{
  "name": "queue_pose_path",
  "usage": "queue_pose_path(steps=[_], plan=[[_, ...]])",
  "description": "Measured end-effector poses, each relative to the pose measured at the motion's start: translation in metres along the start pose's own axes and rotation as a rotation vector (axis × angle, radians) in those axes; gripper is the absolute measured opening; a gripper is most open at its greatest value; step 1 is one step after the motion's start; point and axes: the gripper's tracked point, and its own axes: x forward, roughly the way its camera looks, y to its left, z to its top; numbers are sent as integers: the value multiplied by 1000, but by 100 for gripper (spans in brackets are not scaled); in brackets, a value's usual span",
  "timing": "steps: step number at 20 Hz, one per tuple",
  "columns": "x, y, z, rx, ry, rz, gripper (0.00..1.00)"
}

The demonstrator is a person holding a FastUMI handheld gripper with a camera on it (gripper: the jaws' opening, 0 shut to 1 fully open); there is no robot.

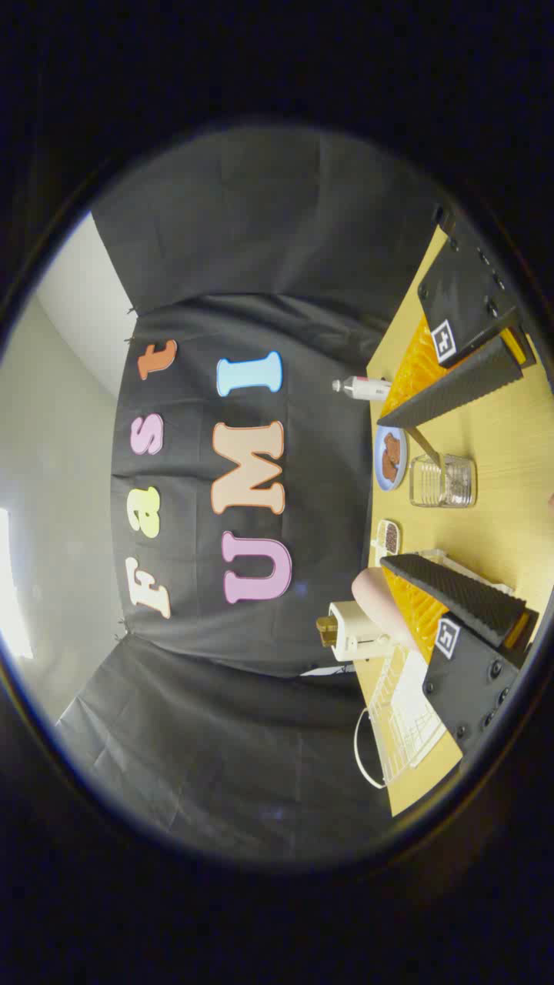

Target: Take the plate from the dish rack, then take the spoon from the basket and place it into the plate.

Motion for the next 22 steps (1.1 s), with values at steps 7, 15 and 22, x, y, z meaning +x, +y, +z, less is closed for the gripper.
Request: queue_pose_path(steps=[7, 15, 22], plan=[[-1, -3, -1, -3, 5, -14, 100], [-2, -6, 0, -13, 1, -29, 100], [-3, -13, 10, -64, -8, -57, 100]])
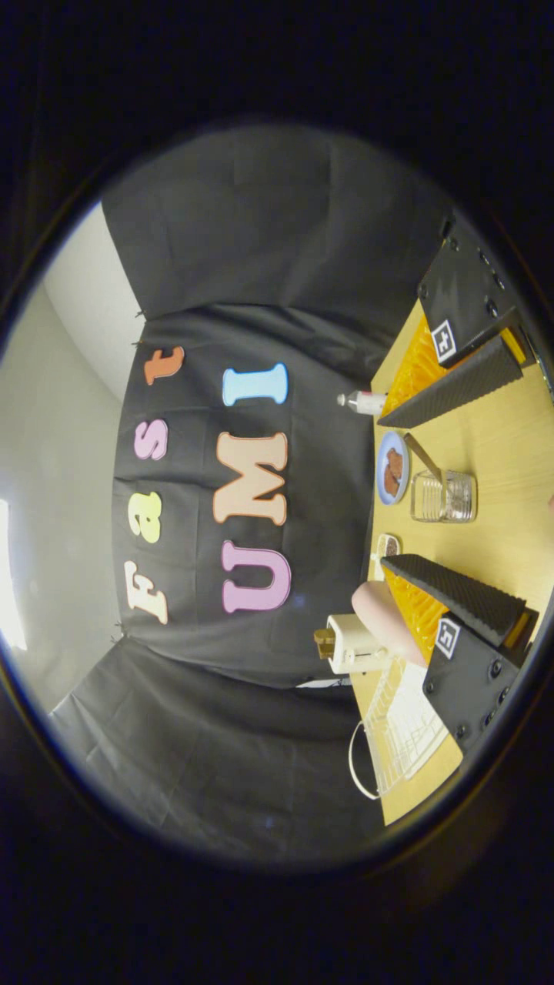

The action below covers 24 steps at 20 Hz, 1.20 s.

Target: Take the plate from the dish rack, then take the spoon from the basket and place it into the plate.

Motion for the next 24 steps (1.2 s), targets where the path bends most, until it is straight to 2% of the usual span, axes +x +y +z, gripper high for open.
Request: queue_pose_path(steps=[3, 6, 12, 14, 17, 20, 24], plan=[[6, -2, 23, -44, -25, -32, 100], [17, -4, 51, -34, -32, -91, 100], [44, 20, 84, 132, 49, -172, 100], [48, 29, 64, 167, 164, -208, 100], [49, 49, 21, 237, 404, -224, 100], [51, 80, -6, 307, 570, -176, 99], [60, 119, -24, 368, 671, -106, 98]])
